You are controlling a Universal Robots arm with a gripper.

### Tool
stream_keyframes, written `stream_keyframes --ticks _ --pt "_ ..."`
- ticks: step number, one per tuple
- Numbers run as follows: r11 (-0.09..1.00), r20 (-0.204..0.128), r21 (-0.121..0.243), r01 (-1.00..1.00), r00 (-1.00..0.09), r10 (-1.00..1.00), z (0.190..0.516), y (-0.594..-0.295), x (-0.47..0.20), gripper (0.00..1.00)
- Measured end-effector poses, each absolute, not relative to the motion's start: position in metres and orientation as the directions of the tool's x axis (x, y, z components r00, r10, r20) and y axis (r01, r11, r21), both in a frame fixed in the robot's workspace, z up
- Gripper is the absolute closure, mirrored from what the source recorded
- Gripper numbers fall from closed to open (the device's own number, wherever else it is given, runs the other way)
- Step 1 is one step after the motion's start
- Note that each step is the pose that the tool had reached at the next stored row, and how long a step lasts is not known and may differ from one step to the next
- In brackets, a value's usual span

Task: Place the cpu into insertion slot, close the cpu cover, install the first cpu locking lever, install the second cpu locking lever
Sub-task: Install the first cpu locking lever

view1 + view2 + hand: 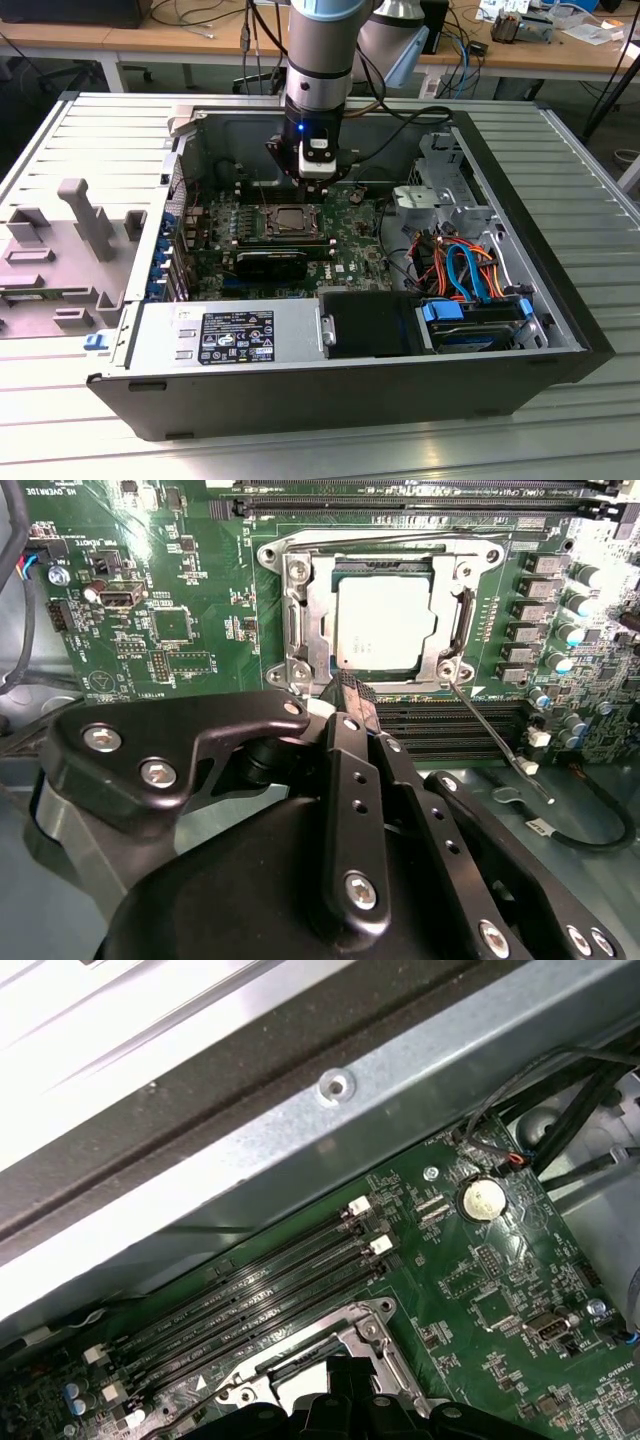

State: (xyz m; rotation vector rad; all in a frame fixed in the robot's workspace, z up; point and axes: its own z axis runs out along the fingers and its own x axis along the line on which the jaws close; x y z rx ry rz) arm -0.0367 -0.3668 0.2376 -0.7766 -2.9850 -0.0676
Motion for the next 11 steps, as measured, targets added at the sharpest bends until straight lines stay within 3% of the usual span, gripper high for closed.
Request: stream_keyframes --ticks 11 --pt "0.879 0.068 0.032 0.475 -0.879 0.472 0.2377 -0.3668 -0.0367 0.89"
